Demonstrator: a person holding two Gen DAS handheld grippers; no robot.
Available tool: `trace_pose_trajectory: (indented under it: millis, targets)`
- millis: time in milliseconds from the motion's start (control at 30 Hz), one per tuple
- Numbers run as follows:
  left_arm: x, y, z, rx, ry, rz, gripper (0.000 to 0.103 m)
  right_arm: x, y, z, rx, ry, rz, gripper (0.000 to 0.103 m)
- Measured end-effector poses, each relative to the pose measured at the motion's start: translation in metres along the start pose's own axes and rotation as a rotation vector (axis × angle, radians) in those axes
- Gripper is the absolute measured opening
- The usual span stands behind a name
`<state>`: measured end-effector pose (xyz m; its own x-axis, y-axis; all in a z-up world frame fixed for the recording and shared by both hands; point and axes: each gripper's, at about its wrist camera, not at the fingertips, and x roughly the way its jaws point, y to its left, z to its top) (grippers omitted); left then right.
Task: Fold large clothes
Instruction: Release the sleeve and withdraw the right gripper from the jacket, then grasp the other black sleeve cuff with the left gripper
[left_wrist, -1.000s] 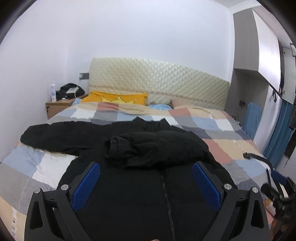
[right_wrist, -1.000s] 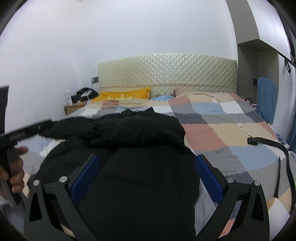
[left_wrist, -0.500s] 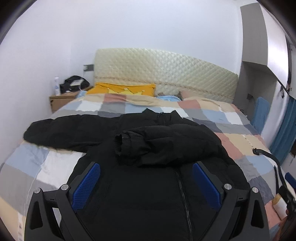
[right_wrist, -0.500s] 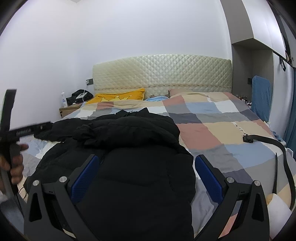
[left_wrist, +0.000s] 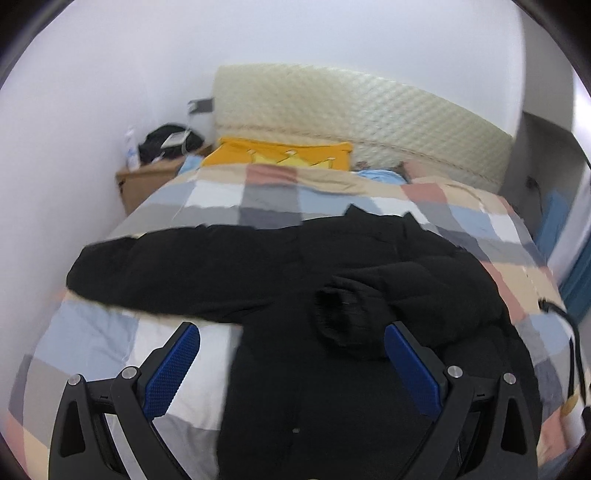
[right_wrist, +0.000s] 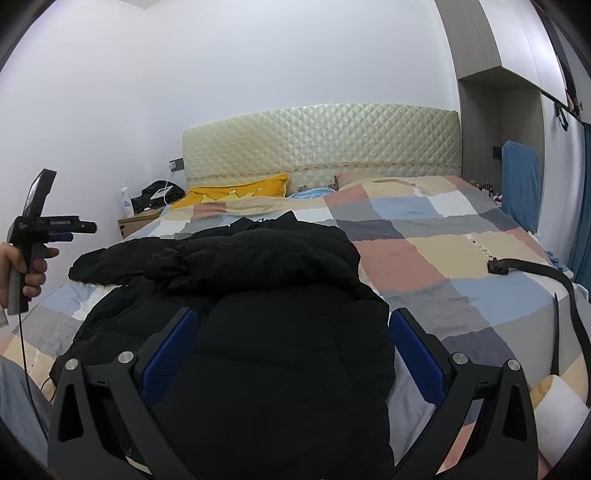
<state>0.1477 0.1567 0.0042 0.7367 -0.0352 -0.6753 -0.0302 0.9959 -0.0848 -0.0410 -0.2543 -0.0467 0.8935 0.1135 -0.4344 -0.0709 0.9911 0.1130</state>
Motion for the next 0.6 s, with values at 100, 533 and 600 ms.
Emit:
trace_pose_trajectory:
  millis: [100, 533, 600]
  targets:
    - [0.001, 0.03, 0.011, -0.02, -0.004, 0.042, 0.102, 0.005, 0.0, -0.002, 0.005, 0.013, -0.001, 0.103]
    - [0.038, 0.22, 0.022, -0.447, 0.058, 0.073, 0.101, 0.019, 0.007, -0.007, 0.009, 0.041, -0.043, 0.103]
    - [0.041, 0.239, 0.018, -0.457, 0.047, 0.11, 0.099, 0.026, 0.008, -0.007, 0.015, 0.058, -0.059, 0.103]
